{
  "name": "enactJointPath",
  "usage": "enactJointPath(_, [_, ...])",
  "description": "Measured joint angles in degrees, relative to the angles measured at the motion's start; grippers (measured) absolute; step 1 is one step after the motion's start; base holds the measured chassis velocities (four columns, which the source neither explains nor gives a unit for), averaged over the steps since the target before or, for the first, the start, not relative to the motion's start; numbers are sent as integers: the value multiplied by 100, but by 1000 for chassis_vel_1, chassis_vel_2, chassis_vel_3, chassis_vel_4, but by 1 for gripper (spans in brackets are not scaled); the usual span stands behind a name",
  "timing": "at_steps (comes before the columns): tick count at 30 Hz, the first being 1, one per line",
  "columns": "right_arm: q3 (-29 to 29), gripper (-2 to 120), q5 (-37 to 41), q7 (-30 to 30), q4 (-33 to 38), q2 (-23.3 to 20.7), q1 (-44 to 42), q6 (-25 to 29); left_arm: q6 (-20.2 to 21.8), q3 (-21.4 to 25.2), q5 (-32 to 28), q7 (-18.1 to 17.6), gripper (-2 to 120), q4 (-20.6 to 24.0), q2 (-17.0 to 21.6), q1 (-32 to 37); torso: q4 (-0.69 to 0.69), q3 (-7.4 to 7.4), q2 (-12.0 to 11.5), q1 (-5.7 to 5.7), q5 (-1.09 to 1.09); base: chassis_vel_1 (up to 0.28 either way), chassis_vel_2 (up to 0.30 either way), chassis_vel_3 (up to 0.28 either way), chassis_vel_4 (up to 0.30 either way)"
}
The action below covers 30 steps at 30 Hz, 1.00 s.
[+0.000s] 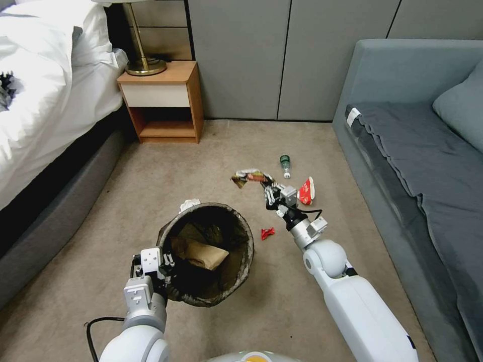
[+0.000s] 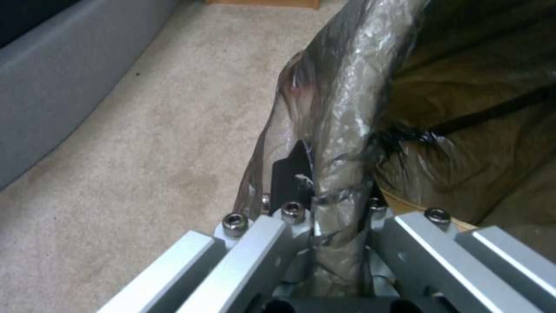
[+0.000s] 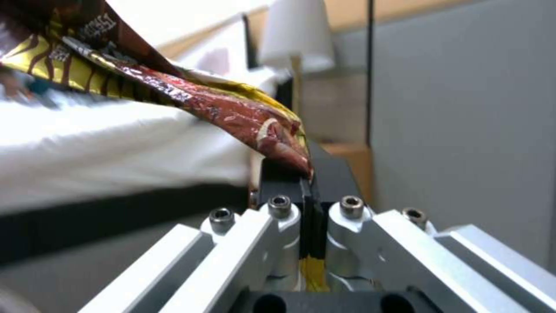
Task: Pick up the trash bin, then pick up the garbage from the floor and place it into the trash bin.
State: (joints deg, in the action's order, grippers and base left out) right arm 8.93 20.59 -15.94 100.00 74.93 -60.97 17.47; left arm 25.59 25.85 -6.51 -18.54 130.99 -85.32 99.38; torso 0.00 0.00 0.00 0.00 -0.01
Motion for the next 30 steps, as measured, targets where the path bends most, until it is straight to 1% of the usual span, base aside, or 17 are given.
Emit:
enactJointPath(2, [-218, 0, 87, 86, 464, -48, -151, -53, -1, -42, 20, 0, 0, -29, -3, -3, 0, 0, 0, 0, 2, 0, 0, 0, 0])
enactJointPath(3, [-218, 0, 87, 86, 464, -48, -151, -53, -1, -42, 20, 0, 0, -29, -3, -3, 0, 0, 0, 0, 2, 0, 0, 0, 0])
enactJointPath(5, [-536, 0, 102, 167, 832, -118, -328, -84, -5, -95, 48, 1, 0, -65, -4, -8, 1, 0, 0, 0, 1, 0, 0, 0, 0])
enactJointPath(7, [-647, 0, 93, 182, 934, -143, -398, -88, -7, -111, 55, 2, 0, -74, -4, -9, 0, 0, 0, 0, 2, 0, 0, 0, 0])
enactJointPath(10, [-1163, 0, -163, 157, 1203, -265, -804, -94, -18, -140, 75, 3, 0, -95, -6, -14, 0, 0, 0, 0, 1, 0, 0, 0, 0])
enactJointPath(14, [-1357, 0, -355, 99, 1120, -288, -1003, -35, -26, -146, 77, 5, 0, -96, -12, -14, 0, 0, 0, 0, 1, 0, 0, 0, 0])
enactJointPath(17, [-1573, 0, -674, 7, 816, -285, -1255, 165, -32, -163, 79, 5, 0, -91, -15, -4, 0, 0, 0, 0, 1, 0, 0, 0, 0])
enactJointPath(25, [-1664, 0, -851, -136, 539, -348, -1397, 345, -30, -168, 78, 4, 0, -57, -17, -18, 0, 0, 0, 0, 2, 0, 0, 0, 0])
enactJointPath(30, [-1639, 0, -861, -183, 498, -402, -1453, 379, -23, -165, 74, 4, 0, -48, -20, -37, 0, 0, 0, 0, 1, 0, 0, 0, 0])
